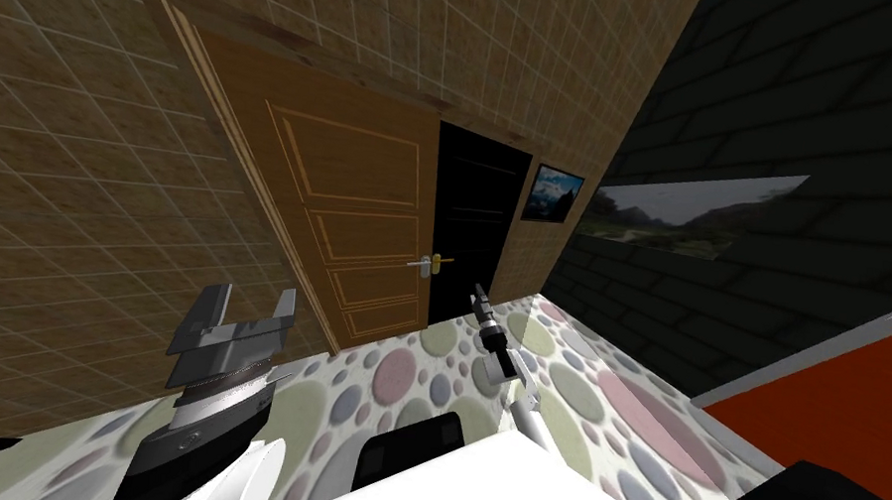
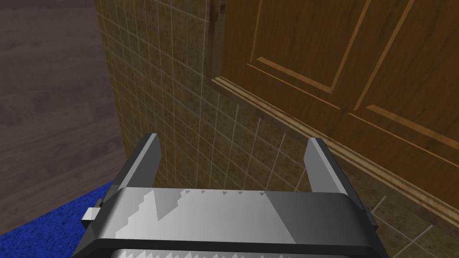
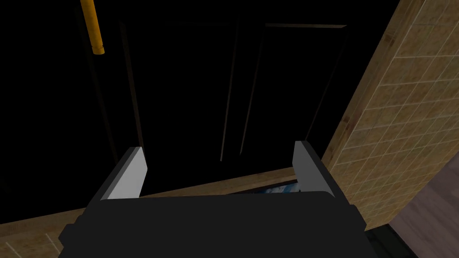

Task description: Pull the door open

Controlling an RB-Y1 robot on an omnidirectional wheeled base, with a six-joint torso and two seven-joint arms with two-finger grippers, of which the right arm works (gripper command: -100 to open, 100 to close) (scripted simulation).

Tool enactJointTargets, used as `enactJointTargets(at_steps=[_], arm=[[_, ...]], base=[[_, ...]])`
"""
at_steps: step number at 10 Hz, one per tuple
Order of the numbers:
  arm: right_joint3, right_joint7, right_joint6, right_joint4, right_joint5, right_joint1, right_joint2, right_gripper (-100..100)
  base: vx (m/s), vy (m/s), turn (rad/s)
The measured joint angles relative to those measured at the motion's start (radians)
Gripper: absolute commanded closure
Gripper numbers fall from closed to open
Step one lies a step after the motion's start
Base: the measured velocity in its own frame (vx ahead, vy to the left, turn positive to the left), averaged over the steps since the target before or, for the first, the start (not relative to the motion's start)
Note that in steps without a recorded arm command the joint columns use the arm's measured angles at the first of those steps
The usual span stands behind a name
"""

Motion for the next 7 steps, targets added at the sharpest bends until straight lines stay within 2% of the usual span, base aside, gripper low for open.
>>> enactJointTargets(at_steps=[1,7], arm=[[-0.005,-0.011,0.003,0.025,0.002,-0.014,-0.009,-100],[-0.021,-0.059,0.021,0.159,0.026,-0.088,-0.027,-100]], base=[[0.109,-0.021,0.064],[0.102,-0.010,0.071]])
